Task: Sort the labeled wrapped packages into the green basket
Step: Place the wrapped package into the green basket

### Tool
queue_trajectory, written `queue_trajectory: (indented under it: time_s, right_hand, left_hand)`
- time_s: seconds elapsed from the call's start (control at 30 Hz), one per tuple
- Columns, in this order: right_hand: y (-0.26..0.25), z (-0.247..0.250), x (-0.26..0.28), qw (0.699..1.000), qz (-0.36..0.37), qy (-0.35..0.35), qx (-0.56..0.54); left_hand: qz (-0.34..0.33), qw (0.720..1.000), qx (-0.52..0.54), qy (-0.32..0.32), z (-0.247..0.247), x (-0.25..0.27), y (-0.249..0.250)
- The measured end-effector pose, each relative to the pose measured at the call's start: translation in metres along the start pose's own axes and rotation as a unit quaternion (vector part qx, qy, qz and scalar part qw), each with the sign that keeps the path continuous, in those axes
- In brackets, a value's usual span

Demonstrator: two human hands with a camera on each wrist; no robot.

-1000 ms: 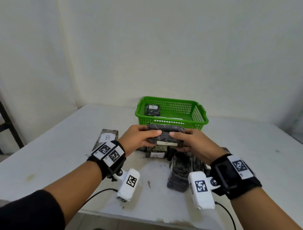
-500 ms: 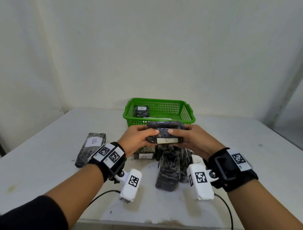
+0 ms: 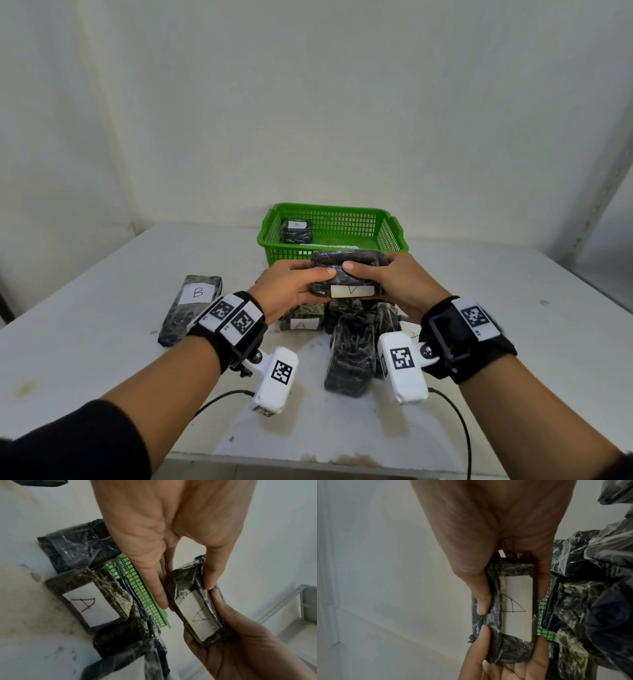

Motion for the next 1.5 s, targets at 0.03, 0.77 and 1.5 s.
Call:
queue_trajectory:
  time_s: [0.03,0.77,1.5]
  right_hand:
    - [0.000,0.000,0.000,1.000,0.001,0.000,-0.002]
    - [-0.002,-0.003,-0.003,0.996,0.049,-0.011,0.072]
    - [-0.011,0.005,0.007,0.999,0.018,-0.004,0.045]
  left_hand:
    - [0.001,1.000,0.002,-0.006,0.000,0.001,-0.001]
    - [-0.025,0.999,-0.035,0.023,0.008,-0.002,-0.001]
    - [-0.095,0.990,-0.088,0.061,0.019,0.002,0.016]
Point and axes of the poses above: each hand's wrist, its own x-axis away from the middle knuckle, its own z-axis out of the back of the hand, y = z × x, the point moved 9 cm from there along -x, towards the middle knuckle, and after that the axes turned 6 degrees about z, right-handed, at the moved point
